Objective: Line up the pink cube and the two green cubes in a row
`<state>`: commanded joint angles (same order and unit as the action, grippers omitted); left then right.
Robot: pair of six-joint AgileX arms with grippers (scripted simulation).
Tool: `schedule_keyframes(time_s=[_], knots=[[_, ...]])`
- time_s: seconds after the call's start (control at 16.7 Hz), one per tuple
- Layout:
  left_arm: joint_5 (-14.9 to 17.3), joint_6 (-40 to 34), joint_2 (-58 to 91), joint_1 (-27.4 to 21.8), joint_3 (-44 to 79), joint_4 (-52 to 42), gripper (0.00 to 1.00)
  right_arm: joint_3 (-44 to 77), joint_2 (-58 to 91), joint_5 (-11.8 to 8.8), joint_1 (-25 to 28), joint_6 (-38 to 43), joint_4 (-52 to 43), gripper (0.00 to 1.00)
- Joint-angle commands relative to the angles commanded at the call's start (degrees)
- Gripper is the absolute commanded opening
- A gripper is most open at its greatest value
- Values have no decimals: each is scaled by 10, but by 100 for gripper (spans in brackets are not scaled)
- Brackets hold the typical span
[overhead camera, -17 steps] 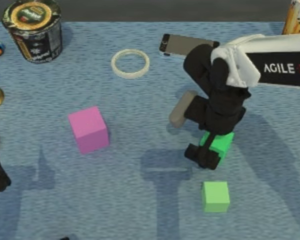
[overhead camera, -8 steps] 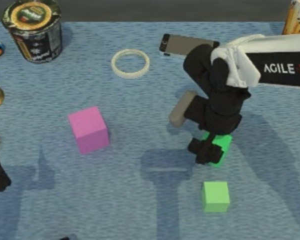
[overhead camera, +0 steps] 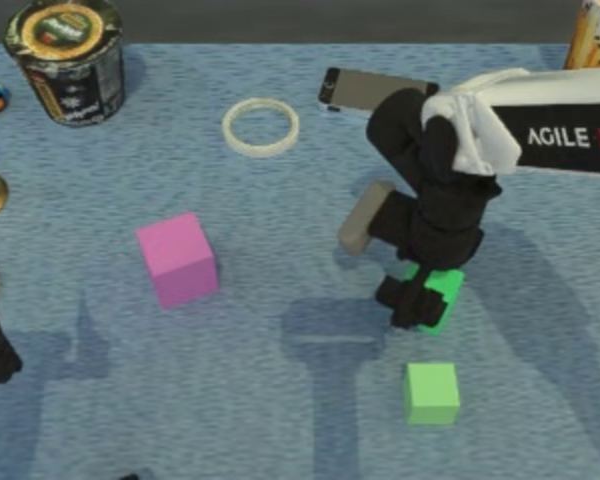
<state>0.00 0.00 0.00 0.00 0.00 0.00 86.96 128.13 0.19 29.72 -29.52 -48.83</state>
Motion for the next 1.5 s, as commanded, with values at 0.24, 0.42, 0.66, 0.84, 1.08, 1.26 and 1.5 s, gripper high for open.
schedule_keyframes(time_s=[0.24, 0.42, 0.66, 0.84, 1.08, 1.26, 1.5], knots=[[0, 0, 0, 0, 0, 0, 100, 23, -23, -6, 7, 0, -32, 0], [0, 0, 0, 0, 0, 0, 100, 62, -45, -7, 8, 0, -103, 0], [0, 0, 0, 0, 0, 0, 100, 88, -66, -6, 6, 3, -144, 0], [0, 0, 0, 0, 0, 0, 100, 87, -64, -7, 6, 4, -143, 0], [0, 0, 0, 0, 0, 0, 100, 74, -82, -7, 48, -25, -144, 0], [0, 0, 0, 0, 0, 0, 100, 48, -110, -8, 121, -67, -149, 0], [0, 0, 0, 0, 0, 0, 100, 20, -142, -8, 189, -109, -152, 0]])
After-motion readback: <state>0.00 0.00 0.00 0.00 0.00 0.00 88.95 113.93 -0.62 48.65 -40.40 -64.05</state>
